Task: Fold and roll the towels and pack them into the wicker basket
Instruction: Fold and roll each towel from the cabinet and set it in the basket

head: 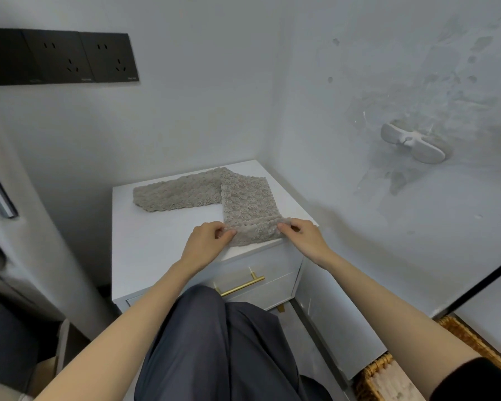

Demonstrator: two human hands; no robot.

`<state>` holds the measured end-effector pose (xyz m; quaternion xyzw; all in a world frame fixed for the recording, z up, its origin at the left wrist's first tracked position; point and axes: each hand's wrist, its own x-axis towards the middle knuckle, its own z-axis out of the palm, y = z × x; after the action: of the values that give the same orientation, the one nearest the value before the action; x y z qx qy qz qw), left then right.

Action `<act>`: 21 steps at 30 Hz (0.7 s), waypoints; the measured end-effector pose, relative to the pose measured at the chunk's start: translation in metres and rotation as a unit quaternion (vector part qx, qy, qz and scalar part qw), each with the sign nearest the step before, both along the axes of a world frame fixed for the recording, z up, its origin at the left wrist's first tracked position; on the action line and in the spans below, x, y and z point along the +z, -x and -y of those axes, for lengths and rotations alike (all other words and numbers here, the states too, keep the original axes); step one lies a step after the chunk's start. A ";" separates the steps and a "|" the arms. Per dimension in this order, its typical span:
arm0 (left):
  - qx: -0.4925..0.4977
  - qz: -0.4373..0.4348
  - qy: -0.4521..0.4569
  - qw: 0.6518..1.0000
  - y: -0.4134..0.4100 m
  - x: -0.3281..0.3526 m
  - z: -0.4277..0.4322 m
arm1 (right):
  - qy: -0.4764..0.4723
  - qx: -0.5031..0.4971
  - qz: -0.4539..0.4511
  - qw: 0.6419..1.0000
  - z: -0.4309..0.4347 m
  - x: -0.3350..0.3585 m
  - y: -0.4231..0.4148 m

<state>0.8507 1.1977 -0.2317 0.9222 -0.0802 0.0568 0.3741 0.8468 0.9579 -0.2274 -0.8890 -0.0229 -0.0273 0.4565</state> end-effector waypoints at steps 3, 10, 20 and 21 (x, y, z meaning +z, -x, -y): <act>0.028 -0.011 0.017 0.999 -0.006 -0.002 0.002 | -0.020 -0.039 -0.027 0.999 -0.001 -0.002 -0.003; 0.077 -0.029 -0.009 0.997 -0.014 -0.007 0.010 | 0.095 -0.142 -0.024 0.985 -0.010 -0.012 -0.009; 0.088 -0.050 -0.025 0.995 -0.019 -0.008 0.013 | 0.266 0.111 0.355 0.889 -0.051 -0.007 0.009; 0.090 -0.053 -0.025 0.994 -0.019 -0.008 0.013 | 0.280 0.133 0.360 0.880 -0.056 -0.013 0.011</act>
<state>0.8700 1.1848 -0.2394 0.9363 0.0218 0.0390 0.3484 0.8357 1.0139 -0.2401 -0.8972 -0.3105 -0.2771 0.1480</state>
